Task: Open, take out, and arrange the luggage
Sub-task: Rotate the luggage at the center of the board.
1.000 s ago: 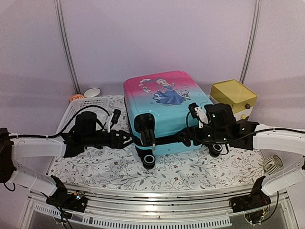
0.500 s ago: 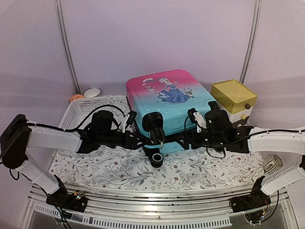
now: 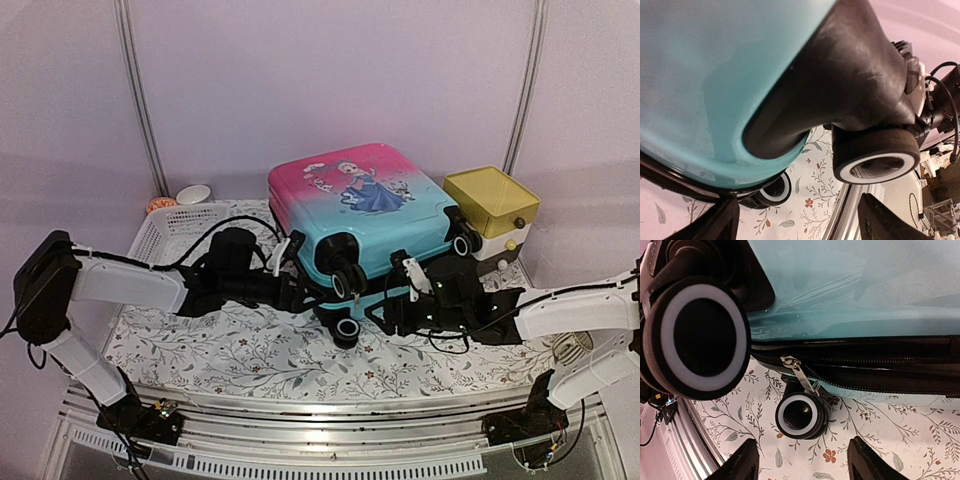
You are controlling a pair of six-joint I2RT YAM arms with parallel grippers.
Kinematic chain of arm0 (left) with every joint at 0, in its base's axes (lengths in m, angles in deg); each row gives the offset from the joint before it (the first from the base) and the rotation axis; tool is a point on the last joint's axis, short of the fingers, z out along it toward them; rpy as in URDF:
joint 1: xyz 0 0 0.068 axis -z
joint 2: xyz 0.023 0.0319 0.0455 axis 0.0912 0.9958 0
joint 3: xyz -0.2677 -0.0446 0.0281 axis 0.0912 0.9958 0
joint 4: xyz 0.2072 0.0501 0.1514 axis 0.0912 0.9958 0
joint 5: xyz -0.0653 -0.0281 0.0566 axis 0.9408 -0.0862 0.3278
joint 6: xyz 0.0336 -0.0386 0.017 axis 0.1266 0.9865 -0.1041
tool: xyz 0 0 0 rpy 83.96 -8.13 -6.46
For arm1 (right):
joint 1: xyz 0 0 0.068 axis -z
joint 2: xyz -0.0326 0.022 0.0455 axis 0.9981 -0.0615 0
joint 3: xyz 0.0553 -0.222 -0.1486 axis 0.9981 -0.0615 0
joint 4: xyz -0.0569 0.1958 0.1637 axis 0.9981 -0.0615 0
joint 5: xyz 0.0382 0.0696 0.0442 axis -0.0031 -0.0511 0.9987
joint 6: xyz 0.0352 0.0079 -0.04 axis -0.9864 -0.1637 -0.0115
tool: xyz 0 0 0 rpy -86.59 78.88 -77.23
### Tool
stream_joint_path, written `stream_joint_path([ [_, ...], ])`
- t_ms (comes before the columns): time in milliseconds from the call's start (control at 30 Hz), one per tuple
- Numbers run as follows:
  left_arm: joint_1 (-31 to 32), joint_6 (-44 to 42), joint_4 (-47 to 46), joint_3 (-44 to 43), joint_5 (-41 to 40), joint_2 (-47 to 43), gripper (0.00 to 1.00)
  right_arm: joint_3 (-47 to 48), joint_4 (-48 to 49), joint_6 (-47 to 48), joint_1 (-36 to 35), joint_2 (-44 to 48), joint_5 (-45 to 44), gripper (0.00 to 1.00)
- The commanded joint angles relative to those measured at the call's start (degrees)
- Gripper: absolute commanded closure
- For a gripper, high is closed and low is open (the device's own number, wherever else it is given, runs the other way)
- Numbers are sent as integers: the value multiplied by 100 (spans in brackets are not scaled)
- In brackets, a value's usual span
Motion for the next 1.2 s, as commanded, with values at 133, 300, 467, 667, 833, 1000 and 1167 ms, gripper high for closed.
stream_joint_path([
  [133, 25, -236, -170, 419, -535, -879, 17, -353, 1475, -439, -189, -594, -211, 49],
  [300, 29, -296, -78, 680, -726, -1137, 19, -615, 2793, -390, -252, -849, -579, 53],
  [467, 30, -490, -390, 949, -914, -1089, 22, -709, 3787, 30, -257, -1229, -1209, 44],
  [667, 23, -547, -1029, 991, -810, -685, 24, -1539, 6492, 1002, -256, -2028, -1229, 50],
  [833, -58, -510, -1238, 881, -995, -359, 30, -1519, 7186, 1389, -257, -2568, -932, 51],
  [1000, -165, -465, -1434, 797, -924, -141, 33, -1375, 7541, 1630, -256, -2944, -824, 53],
  [1167, -205, -454, -1477, 783, -889, -141, 34, -1064, 7483, 1762, -254, -3265, -757, 57],
])
